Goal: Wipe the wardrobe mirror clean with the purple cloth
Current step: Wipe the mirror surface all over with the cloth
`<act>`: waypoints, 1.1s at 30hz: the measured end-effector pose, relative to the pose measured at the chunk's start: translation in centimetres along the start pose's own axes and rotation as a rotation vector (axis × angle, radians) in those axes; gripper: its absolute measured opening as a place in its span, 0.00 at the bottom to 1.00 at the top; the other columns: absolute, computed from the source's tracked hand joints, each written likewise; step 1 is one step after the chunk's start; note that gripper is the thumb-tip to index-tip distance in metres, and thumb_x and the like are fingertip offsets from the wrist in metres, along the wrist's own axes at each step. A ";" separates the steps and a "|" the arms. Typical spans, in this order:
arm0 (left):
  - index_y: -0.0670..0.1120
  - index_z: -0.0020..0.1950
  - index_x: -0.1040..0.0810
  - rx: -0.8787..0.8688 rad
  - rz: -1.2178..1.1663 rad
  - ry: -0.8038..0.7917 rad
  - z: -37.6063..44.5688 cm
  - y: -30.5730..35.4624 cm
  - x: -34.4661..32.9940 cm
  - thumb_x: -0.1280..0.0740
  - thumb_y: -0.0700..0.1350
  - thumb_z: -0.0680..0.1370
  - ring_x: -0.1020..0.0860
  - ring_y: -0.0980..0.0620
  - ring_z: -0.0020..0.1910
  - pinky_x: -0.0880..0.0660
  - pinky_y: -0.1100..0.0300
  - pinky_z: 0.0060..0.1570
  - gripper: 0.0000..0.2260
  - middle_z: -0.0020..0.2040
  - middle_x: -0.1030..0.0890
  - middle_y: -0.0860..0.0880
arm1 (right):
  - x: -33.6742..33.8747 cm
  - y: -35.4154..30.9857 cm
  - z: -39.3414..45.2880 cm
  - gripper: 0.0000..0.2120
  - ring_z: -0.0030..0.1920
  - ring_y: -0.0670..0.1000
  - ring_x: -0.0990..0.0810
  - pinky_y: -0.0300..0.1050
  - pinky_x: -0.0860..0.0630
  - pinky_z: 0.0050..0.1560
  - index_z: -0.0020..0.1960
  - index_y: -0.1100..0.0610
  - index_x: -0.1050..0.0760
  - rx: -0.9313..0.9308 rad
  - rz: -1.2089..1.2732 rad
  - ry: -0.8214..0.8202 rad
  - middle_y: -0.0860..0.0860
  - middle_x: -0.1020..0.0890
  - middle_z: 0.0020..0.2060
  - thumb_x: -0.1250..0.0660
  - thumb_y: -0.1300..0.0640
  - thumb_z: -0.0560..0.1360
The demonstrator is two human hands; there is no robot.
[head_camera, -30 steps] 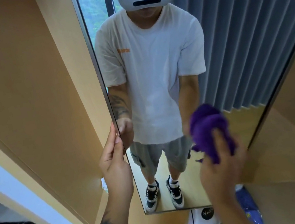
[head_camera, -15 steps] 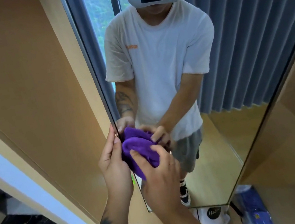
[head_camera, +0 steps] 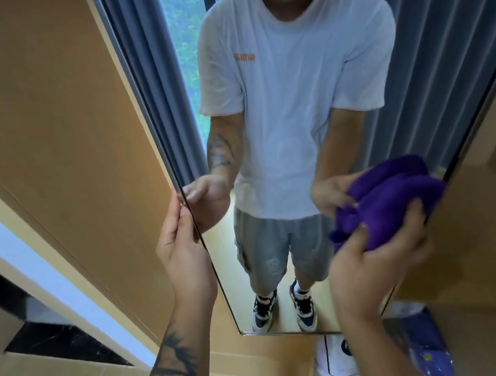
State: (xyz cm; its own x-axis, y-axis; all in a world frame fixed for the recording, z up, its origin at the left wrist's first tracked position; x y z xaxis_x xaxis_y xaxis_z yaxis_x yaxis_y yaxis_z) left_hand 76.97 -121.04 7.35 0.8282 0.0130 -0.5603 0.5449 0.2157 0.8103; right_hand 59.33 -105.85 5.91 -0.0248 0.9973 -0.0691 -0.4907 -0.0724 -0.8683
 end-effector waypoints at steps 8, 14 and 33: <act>0.61 0.54 0.12 0.069 0.006 -0.066 -0.1 0.8 0.5 0.37 0.38 0.84 0.19 0.51 0.67 0.24 0.56 0.68 0.20 0.63 0.15 0.50 | -7.0 -4.5 -10.4 0.37 0.64 0.59 0.29 0.60 0.28 0.64 0.78 0.38 0.36 0.504 -0.299 -0.600 0.56 0.32 0.69 0.29 0.54 0.71; 0.56 0.56 0.13 0.075 0.006 -0.091 0.1 0.5 0.6 0.39 0.34 0.85 0.19 0.54 0.67 0.23 0.65 0.63 0.21 0.59 0.14 0.56 | -3.3 -1.7 -5.3 0.34 0.61 0.62 0.25 0.55 0.26 0.63 0.72 0.46 0.24 0.450 -0.248 -0.448 0.59 0.27 0.66 0.28 0.65 0.68; 0.65 0.59 0.16 -0.181 0.124 -0.132 -0.1 0.4 0.3 0.33 0.45 0.85 0.18 0.63 0.61 0.24 0.71 0.57 0.14 0.61 0.16 0.61 | -7.4 -4.4 -7.9 0.33 0.60 0.58 0.29 0.59 0.26 0.61 0.75 0.38 0.29 0.787 -0.430 -0.495 0.54 0.32 0.66 0.26 0.53 0.72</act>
State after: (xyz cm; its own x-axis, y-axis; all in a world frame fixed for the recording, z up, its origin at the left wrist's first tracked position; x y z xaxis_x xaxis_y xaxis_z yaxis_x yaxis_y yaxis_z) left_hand 77.40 -120.87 7.46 0.9036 -0.0743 -0.4218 0.4155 0.3914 0.8211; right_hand 68.52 -112.98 6.39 0.0194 0.8431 0.5374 -0.9710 0.1441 -0.1909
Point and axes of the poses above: each hand's wrist, its own z-axis towards the middle knuckle, its own x-axis out of the back of the hand, y = z × x, the point moved 3 cm from there along z, towards the middle knuckle
